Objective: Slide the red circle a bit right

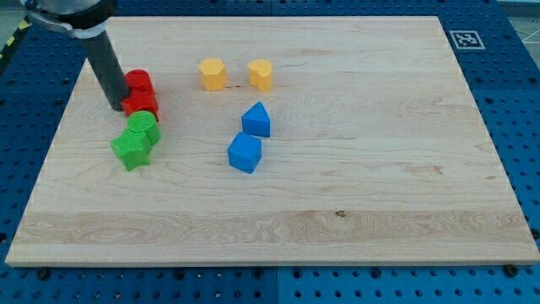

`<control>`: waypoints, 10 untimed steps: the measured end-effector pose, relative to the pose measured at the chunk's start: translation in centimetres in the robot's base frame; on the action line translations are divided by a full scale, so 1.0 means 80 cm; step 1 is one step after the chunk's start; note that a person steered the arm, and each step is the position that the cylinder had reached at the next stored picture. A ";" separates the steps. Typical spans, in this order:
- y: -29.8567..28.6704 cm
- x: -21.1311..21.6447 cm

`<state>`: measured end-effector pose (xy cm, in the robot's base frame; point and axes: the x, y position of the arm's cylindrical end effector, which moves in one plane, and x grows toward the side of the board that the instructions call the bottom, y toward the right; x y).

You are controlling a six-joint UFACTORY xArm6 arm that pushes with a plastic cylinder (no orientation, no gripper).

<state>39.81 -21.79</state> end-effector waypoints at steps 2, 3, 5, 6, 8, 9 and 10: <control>-0.053 -0.032; -0.053 -0.073; -0.052 -0.056; -0.047 -0.054; -0.028 -0.057; -0.009 -0.057; 0.007 -0.057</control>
<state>35.22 -21.21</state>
